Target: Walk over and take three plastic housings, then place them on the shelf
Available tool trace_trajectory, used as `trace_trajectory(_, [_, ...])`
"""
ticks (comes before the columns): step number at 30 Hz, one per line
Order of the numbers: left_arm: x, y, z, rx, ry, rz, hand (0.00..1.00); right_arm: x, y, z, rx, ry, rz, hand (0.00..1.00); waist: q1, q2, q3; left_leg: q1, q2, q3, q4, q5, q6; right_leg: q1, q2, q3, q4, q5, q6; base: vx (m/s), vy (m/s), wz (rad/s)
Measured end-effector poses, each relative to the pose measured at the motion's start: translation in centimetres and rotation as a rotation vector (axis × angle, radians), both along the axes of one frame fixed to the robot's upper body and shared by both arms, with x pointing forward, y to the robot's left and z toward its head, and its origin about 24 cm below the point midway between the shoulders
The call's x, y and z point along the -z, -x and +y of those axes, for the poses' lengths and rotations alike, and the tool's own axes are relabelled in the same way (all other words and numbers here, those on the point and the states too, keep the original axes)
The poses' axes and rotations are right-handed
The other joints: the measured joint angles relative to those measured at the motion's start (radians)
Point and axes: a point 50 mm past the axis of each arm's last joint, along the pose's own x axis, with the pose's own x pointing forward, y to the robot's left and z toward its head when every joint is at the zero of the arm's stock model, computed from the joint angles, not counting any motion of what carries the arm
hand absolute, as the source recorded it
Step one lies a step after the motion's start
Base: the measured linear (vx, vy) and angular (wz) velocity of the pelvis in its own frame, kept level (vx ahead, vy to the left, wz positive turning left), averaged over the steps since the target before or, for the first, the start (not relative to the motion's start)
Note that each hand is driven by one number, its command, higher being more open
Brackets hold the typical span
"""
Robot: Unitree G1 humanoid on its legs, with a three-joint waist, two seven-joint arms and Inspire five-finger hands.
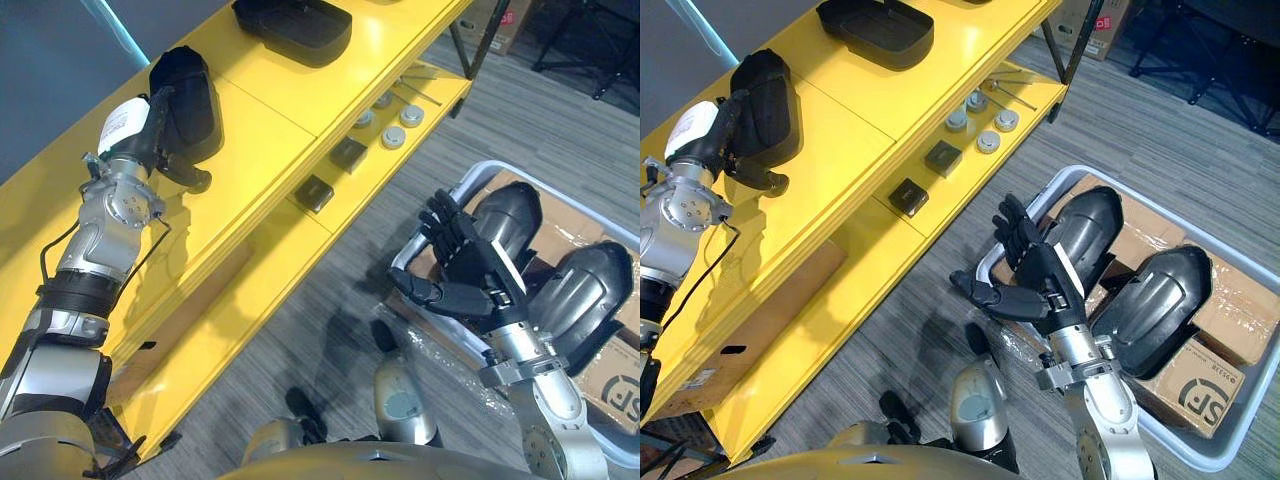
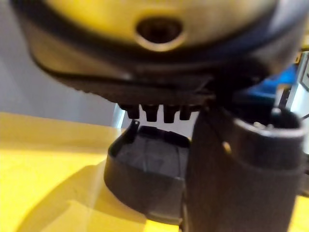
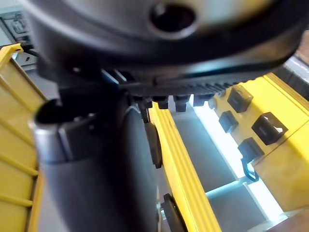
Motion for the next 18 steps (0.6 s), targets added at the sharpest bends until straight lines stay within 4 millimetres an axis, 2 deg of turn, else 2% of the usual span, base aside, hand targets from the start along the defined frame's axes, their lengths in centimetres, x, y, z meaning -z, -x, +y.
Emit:
trace_trajectory(10, [0.6,-0.5,-0.4,0.055,-0.058,0.233,0.0,-0.2,-0.4,0.2,0.006,-0.025,-0.012,1.0,-0.002,-0.01,0.003,0.002,0.003,-0.007,0.004,0.0,0.0,0.013,-0.001,-0.01,-0.004,-0.001,0.002,0.0,0.0,0.01])
trace_trajectory(14, [0.1,-1.0,-0.5,0.049,-0.085,0.252,0.0,-0.2,-0.4,0.3,0.006,-0.034,-0.011,1.0,-0.014,-0.015,0.006,0.001,0.004,-0.008,0.004,0.0,-0.001,0.013,-0.001,-0.013,-0.005,-0.001,0.001,0.0,0.0,0.0])
trace_trajectory(18, [-0.3,-1.2,-0.5,0.057,-0.079,0.256,0.0,-0.2,-0.4,0.3,0.012,-0.045,-0.008,1.0,-0.013,-0.015,0.006,0.0,0.007,-0.009,0.007,0.0,-0.001,0.014,0.0,-0.017,-0.006,0.0,0.001,0.0,0.0,0.02])
